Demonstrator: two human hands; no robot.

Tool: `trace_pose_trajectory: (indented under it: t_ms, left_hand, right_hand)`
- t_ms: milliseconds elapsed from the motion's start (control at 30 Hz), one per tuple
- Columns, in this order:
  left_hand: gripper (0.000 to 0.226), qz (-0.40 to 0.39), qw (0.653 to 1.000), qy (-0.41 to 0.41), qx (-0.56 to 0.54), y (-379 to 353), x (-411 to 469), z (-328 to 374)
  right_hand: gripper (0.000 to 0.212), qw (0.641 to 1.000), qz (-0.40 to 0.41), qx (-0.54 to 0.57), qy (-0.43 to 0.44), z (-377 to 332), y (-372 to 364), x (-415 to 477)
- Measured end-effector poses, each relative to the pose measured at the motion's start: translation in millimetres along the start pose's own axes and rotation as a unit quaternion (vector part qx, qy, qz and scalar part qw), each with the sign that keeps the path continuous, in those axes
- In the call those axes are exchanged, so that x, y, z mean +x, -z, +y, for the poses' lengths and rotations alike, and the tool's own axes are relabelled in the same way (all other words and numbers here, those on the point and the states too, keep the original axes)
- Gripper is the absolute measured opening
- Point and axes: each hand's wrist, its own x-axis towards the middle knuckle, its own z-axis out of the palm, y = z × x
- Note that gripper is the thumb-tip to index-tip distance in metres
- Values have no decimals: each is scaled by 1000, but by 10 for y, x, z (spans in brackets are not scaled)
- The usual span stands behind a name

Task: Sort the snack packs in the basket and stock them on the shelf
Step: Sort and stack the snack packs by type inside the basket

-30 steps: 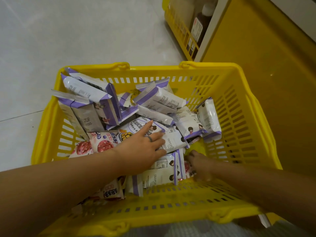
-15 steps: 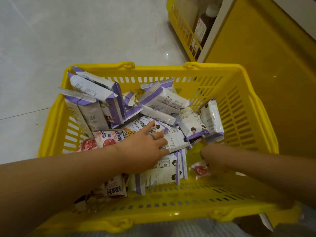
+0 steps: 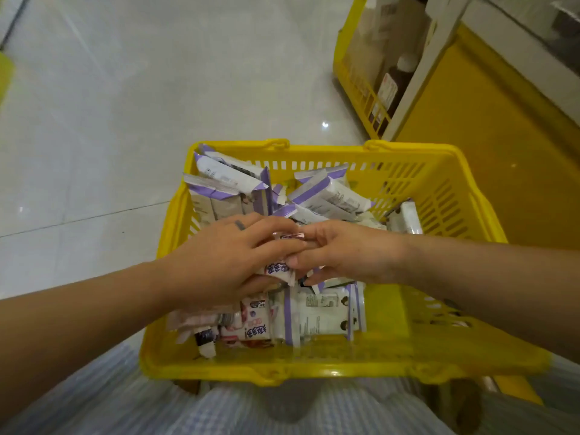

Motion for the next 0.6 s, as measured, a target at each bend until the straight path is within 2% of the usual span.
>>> trace_pose_trajectory:
  t_ms: [100, 233, 333, 400, 467, 500, 600]
  left_hand:
    - [51, -30, 998, 49, 40, -27, -274, -122]
    - [52, -64, 990, 100, 75, -125, -446, -183]
    - [45, -19, 994, 77, 80, -124, -400, -172]
    - [38, 16, 996, 45, 80, -106, -322, -142]
    - [34, 32, 997, 12, 75, -98, -198, -68]
    - [32, 32, 997, -4, 74, -108, -119, -26]
    - [26, 11, 997, -34, 70, -220, 145, 99]
  right_hand:
    - [33, 997, 28, -71, -22, -10, 85, -9]
    - [34, 976, 109, -167, -84, 95, 504, -161]
    - [33, 950, 160, -224, -146, 281, 820, -279]
    - [36, 932, 155, -279, -173, 386, 942, -340]
    - [41, 895, 125, -379, -198, 474, 990, -382]
    - [43, 866, 111, -443, -203, 523, 1001, -385]
    - [48, 755, 100, -621, -185, 692, 1044, -373]
